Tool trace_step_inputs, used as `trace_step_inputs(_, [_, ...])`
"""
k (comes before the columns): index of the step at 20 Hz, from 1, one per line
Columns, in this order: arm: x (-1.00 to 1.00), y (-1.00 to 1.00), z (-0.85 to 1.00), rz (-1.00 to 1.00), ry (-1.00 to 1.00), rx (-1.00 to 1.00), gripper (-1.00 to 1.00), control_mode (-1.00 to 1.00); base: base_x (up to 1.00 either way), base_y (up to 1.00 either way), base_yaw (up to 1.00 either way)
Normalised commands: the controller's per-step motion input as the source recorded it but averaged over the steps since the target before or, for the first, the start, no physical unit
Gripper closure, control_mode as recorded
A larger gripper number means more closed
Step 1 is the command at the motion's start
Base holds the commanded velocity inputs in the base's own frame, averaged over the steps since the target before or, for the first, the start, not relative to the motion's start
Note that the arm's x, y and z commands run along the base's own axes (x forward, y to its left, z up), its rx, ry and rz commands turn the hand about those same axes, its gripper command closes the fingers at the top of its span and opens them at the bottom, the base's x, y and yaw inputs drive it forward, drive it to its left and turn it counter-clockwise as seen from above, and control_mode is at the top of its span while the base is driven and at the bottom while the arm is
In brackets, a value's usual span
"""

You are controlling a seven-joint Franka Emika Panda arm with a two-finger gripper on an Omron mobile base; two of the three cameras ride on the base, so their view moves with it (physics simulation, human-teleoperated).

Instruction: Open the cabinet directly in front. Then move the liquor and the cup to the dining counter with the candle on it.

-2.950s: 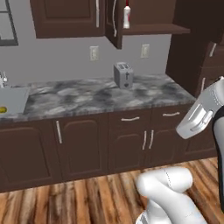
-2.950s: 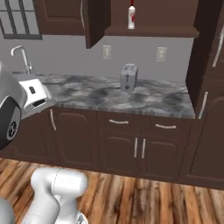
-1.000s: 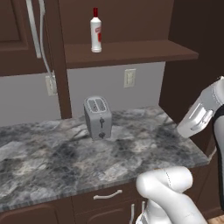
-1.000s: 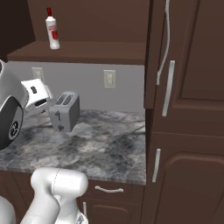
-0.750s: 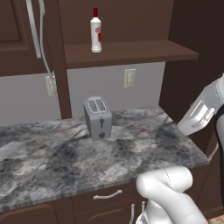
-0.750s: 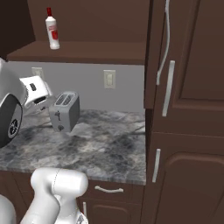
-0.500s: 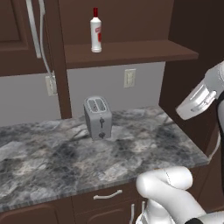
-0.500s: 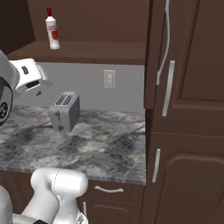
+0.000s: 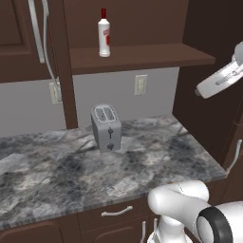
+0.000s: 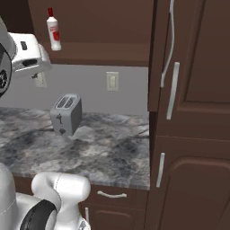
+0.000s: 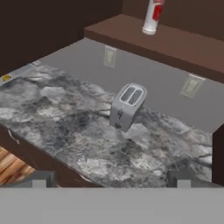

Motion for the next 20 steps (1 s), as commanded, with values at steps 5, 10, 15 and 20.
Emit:
trace_step_inputs(5, [0.04, 0.0, -0.17, 0.0, 0.0, 0.36, -1.0, -1.0, 0.0, 0.0, 0.0])
trace_step_inputs(10, [0.0, 0.02, -0.05, 0.0, 0.0, 0.11, -1.0, -1.0, 0.0, 0.0, 0.0])
trace_step_inputs(15, [0.11, 0.16, 0.12, 0.0, -0.14, 0.0, -1.0, -1.0, 0.0, 0.0, 0.0])
trace_step_inputs(20, [0.39, 0.29, 0.19, 0.0, -0.21, 0.0, -1.0, -1.0, 0.0, 0.0, 0.0])
